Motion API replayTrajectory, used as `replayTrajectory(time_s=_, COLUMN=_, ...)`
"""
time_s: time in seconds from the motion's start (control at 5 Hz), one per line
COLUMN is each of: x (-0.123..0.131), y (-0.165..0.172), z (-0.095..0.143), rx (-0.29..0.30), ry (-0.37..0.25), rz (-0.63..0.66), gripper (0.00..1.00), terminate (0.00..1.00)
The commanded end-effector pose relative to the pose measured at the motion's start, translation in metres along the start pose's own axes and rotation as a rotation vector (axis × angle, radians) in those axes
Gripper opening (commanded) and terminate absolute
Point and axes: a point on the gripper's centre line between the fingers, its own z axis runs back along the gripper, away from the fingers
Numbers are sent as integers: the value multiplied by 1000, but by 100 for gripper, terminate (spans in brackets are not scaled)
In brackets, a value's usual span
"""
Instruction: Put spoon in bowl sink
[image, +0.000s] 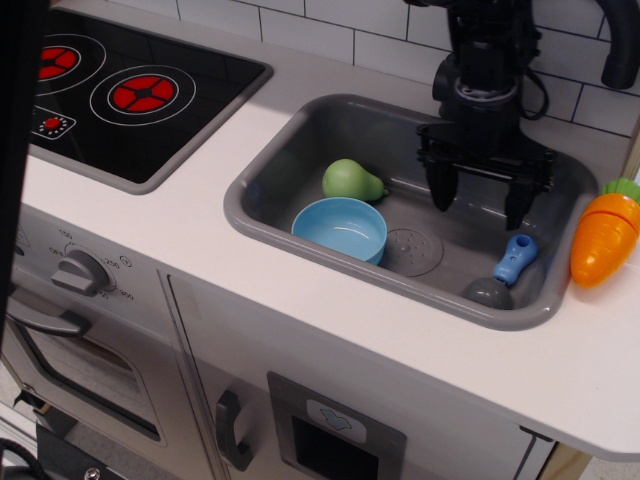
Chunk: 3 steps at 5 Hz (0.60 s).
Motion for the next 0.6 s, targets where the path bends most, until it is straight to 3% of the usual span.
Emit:
replayTrajectory(time_s=0.0, x=-1, y=-15, z=7, rx=29, ry=-86, rz=-10, gripper=100, terminate=0)
replayTrajectory(time_s=0.4, x=-8, y=-18, z=-5, rx=45, ry=-100, rz=-6, gripper=100, terminate=0)
